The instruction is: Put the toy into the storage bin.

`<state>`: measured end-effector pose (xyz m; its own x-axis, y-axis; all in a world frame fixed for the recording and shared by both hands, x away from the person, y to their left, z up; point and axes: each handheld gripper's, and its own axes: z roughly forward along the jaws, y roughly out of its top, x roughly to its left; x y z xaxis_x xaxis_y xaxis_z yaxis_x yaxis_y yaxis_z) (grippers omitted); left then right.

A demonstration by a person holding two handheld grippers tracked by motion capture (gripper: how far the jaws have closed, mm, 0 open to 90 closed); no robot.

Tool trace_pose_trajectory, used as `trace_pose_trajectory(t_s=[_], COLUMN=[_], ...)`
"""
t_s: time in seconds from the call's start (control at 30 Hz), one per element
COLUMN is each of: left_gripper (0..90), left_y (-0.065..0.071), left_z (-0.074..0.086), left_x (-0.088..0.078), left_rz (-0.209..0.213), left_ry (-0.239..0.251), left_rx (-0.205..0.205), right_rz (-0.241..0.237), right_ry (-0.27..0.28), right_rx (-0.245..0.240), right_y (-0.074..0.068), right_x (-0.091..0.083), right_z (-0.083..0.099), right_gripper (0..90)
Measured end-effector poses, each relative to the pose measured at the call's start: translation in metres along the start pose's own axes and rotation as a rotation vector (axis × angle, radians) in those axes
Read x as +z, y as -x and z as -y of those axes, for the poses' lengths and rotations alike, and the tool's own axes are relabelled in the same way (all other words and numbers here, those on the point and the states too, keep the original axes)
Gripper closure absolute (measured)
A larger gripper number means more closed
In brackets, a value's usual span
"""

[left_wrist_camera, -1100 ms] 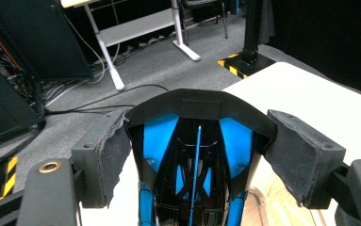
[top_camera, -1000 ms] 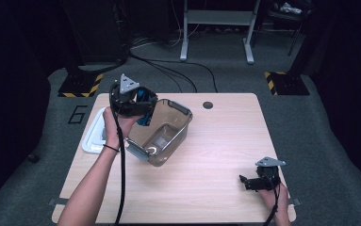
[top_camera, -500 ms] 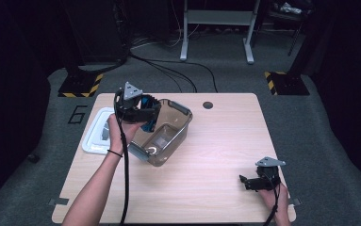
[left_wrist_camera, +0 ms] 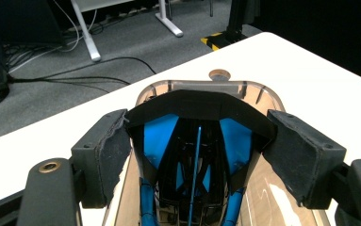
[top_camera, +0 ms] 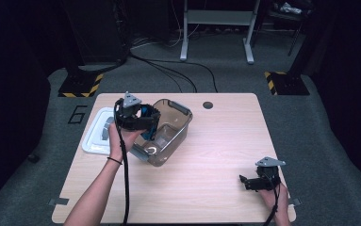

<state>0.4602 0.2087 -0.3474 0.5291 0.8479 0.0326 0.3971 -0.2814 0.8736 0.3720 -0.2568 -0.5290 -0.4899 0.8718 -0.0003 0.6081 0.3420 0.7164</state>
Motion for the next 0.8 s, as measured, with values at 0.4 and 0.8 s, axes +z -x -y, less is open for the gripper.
trace_pose_trajectory(t_s=[0.4, 0.8], left_gripper=[24.8, 24.8], left_y=[0.000, -0.001], left_z=[0.019, 0.043], left_x=[0.001, 0.006], left_rz=[0.007, 0.024], left_ry=[-0.038, -0.075], left_rx=[-0.023, -0.063], right_rz=[0.000, -0.001], right_ry=[-0.001, -0.002], right_rx=[0.000, -0.001], right_y=[0.000, 0.000], right_x=[0.000, 0.000], right_z=[0.000, 0.000], right_gripper=[0.6, 0.6])
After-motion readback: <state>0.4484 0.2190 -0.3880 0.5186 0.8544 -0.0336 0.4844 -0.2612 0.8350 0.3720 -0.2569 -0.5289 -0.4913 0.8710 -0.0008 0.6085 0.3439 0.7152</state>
